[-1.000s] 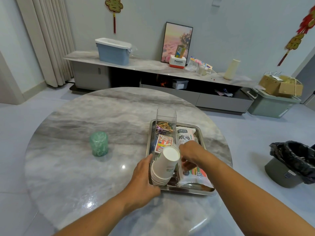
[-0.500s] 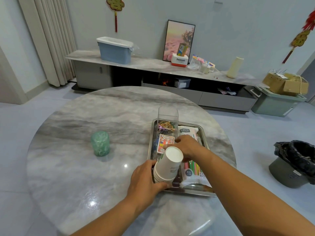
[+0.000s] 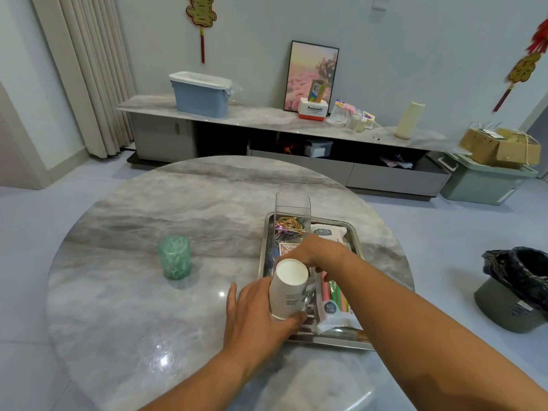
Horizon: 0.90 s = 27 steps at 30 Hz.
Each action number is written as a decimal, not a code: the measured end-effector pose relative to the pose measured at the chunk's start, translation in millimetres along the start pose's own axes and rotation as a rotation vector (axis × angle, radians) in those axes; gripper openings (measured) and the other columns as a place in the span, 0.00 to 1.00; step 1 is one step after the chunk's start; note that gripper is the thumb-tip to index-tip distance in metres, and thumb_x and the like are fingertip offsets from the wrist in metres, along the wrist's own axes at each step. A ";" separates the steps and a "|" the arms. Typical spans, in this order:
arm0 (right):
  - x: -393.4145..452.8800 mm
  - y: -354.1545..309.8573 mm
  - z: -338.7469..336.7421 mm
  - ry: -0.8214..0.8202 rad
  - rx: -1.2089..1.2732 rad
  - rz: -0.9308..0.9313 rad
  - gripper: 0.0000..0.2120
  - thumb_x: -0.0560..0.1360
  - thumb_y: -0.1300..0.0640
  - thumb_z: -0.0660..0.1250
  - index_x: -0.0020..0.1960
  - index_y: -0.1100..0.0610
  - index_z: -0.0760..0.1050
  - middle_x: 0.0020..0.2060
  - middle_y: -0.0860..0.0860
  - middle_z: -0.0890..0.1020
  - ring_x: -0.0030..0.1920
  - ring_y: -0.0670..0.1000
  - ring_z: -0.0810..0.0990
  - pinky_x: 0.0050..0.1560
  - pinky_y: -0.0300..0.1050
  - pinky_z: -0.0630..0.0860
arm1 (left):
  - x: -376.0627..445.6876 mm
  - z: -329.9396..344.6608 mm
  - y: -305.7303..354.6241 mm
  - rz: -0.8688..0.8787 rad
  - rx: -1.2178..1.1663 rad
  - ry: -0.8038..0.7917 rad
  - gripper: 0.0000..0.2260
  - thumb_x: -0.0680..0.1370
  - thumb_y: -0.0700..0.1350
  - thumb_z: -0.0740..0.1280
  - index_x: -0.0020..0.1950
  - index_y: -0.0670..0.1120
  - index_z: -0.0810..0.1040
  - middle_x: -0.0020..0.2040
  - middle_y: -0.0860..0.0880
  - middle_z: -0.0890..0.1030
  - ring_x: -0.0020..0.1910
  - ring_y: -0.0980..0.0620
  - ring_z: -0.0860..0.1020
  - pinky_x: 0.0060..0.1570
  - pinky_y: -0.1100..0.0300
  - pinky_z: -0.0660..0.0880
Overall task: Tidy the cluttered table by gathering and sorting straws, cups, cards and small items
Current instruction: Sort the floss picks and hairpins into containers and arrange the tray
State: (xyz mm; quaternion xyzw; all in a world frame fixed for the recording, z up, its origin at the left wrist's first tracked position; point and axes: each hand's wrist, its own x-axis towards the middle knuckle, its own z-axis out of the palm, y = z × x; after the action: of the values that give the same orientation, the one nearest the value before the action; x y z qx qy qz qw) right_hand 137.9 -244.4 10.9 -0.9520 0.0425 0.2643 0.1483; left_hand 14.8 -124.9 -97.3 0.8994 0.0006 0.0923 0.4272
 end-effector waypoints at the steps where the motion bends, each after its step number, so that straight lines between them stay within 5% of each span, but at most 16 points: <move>1: -2.9 -0.5 -4.3 -0.018 -0.074 -0.015 0.28 0.75 0.39 0.71 0.60 0.62 0.75 0.50 0.55 0.76 0.46 0.55 0.76 0.45 0.48 0.76 | 0.4 -0.4 -0.8 0.009 0.000 -0.004 0.28 0.65 0.70 0.70 0.60 0.63 0.68 0.56 0.66 0.76 0.62 0.65 0.70 0.78 0.52 0.49; 5: -4.9 12.1 -15.0 0.066 -0.182 -0.109 0.27 0.74 0.49 0.75 0.68 0.61 0.74 0.60 0.57 0.79 0.48 0.54 0.77 0.44 0.46 0.78 | 2.5 -2.2 -1.4 0.004 -0.040 -0.009 0.27 0.62 0.69 0.73 0.56 0.63 0.70 0.50 0.64 0.76 0.54 0.62 0.71 0.58 0.54 0.74; 9: 0.3 29.0 -6.9 0.068 -0.122 -0.269 0.37 0.70 0.59 0.79 0.76 0.46 0.68 0.75 0.56 0.67 0.70 0.59 0.71 0.64 0.51 0.73 | 1.6 -2.3 -3.6 -0.027 -0.105 -0.062 0.32 0.60 0.71 0.75 0.59 0.65 0.69 0.53 0.67 0.74 0.56 0.61 0.73 0.50 0.60 0.77; 11: 2.0 38.0 -4.5 0.065 -0.077 -0.275 0.44 0.67 0.62 0.81 0.77 0.42 0.65 0.77 0.55 0.63 0.73 0.61 0.69 0.67 0.54 0.71 | 1.0 -2.3 -3.8 -0.030 -0.135 -0.078 0.33 0.60 0.72 0.75 0.59 0.66 0.69 0.54 0.67 0.73 0.57 0.63 0.73 0.49 0.64 0.75; 16: -2.4 54.6 11.2 0.076 -0.143 -0.222 0.61 0.61 0.57 0.85 0.80 0.41 0.50 0.75 0.58 0.67 0.70 0.62 0.72 0.65 0.57 0.75 | -0.8 -1.3 -4.9 -0.041 -0.167 -0.087 0.33 0.60 0.72 0.76 0.61 0.67 0.67 0.57 0.66 0.72 0.58 0.66 0.71 0.48 0.67 0.73; 23: 0.3 61.0 36.4 0.184 -0.003 -0.326 0.53 0.69 0.55 0.80 0.80 0.39 0.48 0.72 0.55 0.73 0.64 0.58 0.77 0.52 0.46 0.76 | -1.6 -4.2 -3.5 -0.031 -0.170 -0.093 0.34 0.59 0.72 0.76 0.60 0.69 0.66 0.57 0.68 0.72 0.59 0.66 0.72 0.47 0.70 0.70; 27: -3.5 68.8 31.5 0.119 0.093 -0.310 0.61 0.66 0.59 0.81 0.80 0.35 0.41 0.71 0.58 0.73 0.53 0.54 0.83 0.47 0.48 0.83 | -1.7 -8.1 -7.2 0.045 -0.181 -0.100 0.49 0.56 0.72 0.78 0.72 0.72 0.59 0.66 0.70 0.68 0.67 0.65 0.67 0.61 0.63 0.70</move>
State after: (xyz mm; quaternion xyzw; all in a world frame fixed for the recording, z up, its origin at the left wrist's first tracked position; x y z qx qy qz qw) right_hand 108.5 -300.3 -30.8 -0.9532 -0.0841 0.1790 0.2286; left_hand 12.3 -114.3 -98.1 0.8604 -0.0493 0.0565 0.5040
